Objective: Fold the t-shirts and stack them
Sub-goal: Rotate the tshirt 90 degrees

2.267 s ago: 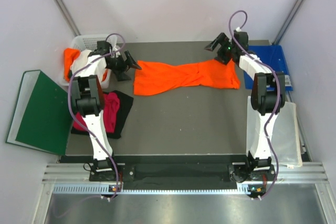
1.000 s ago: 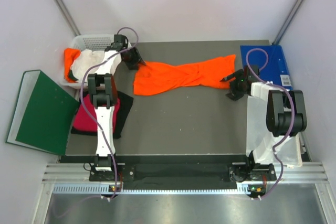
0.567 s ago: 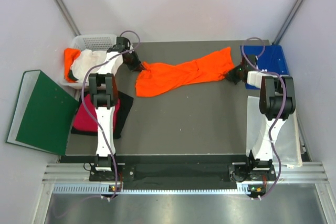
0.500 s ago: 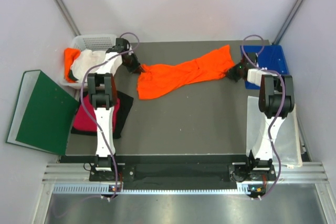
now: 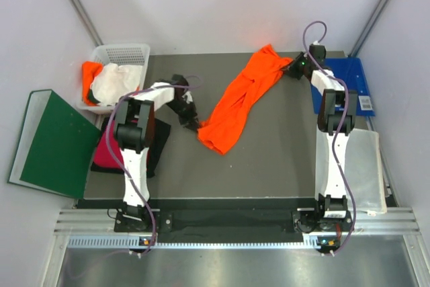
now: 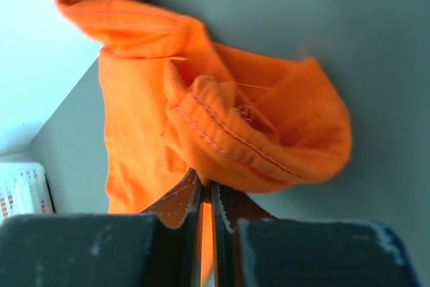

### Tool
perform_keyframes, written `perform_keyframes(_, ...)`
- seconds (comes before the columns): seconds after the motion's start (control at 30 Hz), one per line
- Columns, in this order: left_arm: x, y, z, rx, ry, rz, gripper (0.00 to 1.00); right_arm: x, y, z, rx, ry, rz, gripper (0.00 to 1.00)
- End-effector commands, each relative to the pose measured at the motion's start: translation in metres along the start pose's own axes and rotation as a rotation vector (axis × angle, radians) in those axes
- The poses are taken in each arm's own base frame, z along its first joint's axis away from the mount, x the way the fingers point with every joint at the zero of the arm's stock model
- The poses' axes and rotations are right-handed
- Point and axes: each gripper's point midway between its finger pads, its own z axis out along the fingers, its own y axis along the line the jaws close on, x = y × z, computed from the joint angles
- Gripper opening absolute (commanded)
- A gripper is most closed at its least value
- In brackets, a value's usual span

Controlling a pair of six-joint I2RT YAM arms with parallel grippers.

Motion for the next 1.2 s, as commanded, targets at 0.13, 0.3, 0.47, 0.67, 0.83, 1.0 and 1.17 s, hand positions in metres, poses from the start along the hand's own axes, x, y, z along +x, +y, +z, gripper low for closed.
perform_keyframes(0.13, 0.069, 0.022, -0.035, -0.241, 0.132, 0.042, 0.7, -0.001, 0.015, 0.003, -0.104, 0.047, -0.058, 0.32)
perform_keyframes(0.3, 0.058, 0.027, -0.066, -0.317, -0.038, 0.115, 0.99, -0.007, 0.042, -0.056, -0.083, 0.01, -0.157, 0.71)
perform_keyframes(0.47, 0.026, 0.011, -0.076, -0.294, -0.176, 0.186, 0.99, 0.038, 0.046, -0.129, -0.064, 0.098, -0.153, 1.0)
perform_keyframes(0.67, 0.0, -0.02, -0.064, -0.182, -0.194, 0.225, 0.99, 0.148, 0.022, -0.193, -0.075, 0.354, 0.029, 1.0)
perform_keyframes(0.83, -0.015, -0.021, -0.059, -0.194, -0.216, 0.231, 0.99, 0.237, 0.01, -0.22, -0.049, 0.55, 0.032, 1.0)
perform_keyframes(1.0, -0.017, -0.027, -0.07, -0.19, -0.264, 0.19, 0.99, 0.311, 0.012, -0.232, -0.038, 0.738, 0.014, 0.98)
perform_keyframes(1.17, -0.008, -0.052, -0.106, -0.112, -0.354, 0.195, 0.99, 0.365, 0.02, -0.235, -0.011, 0.819, -0.033, 0.96)
